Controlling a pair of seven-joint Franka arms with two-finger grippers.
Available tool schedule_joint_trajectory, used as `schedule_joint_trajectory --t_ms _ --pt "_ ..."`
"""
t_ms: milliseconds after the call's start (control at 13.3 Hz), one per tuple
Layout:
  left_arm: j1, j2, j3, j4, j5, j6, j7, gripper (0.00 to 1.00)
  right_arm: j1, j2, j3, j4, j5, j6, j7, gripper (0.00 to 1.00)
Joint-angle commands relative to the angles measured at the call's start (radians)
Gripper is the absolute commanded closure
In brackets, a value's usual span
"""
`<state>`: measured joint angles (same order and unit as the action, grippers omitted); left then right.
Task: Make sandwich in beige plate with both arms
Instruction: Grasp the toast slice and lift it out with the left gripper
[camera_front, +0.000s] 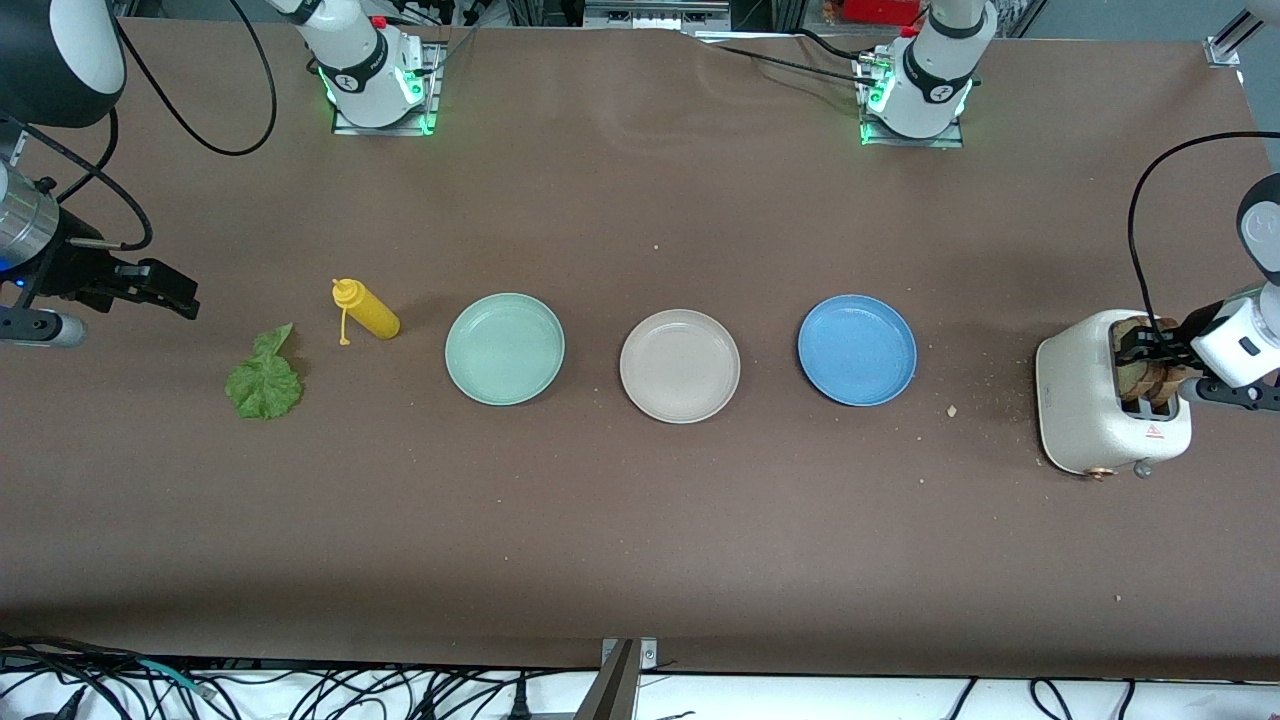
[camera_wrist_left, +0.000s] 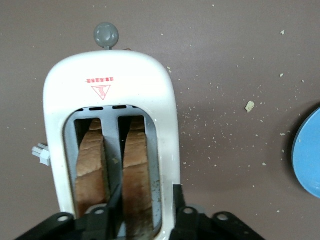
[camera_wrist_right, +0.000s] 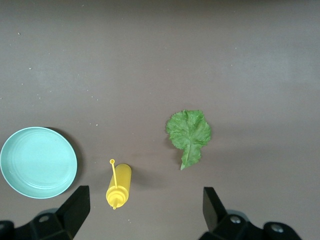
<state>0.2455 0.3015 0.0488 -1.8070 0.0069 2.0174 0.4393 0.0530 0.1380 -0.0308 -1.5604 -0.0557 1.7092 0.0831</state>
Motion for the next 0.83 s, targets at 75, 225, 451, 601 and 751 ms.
schedule_joint_trajectory --t_ms 75,225,451,601,751 --pt "0.021 -0.028 -0.012 -0.022 -0.036 0.003 0.058 1.0 0.001 -0.008 0.0 -0.006 0.008 -0.006 0.001 0.0" --pt "0.021 -0.041 -0.015 -0.012 -0.035 -0.002 0.059 1.0 0.001 -0.008 -0.001 -0.006 0.008 -0.006 0.001 0.0" --pt "0.018 -0.051 -0.017 0.018 -0.035 -0.038 0.058 1.0 -0.001 -0.008 0.0 -0.006 0.008 -0.005 0.001 0.0" --pt "0.017 -0.061 -0.018 0.043 -0.024 -0.077 0.059 1.0 -0.001 -0.008 0.0 -0.006 0.008 -0.005 0.003 0.0" --pt "0.015 -0.074 -0.026 0.064 -0.024 -0.101 0.055 1.0 -0.001 -0.008 0.0 -0.004 0.008 -0.005 0.0 0.0"
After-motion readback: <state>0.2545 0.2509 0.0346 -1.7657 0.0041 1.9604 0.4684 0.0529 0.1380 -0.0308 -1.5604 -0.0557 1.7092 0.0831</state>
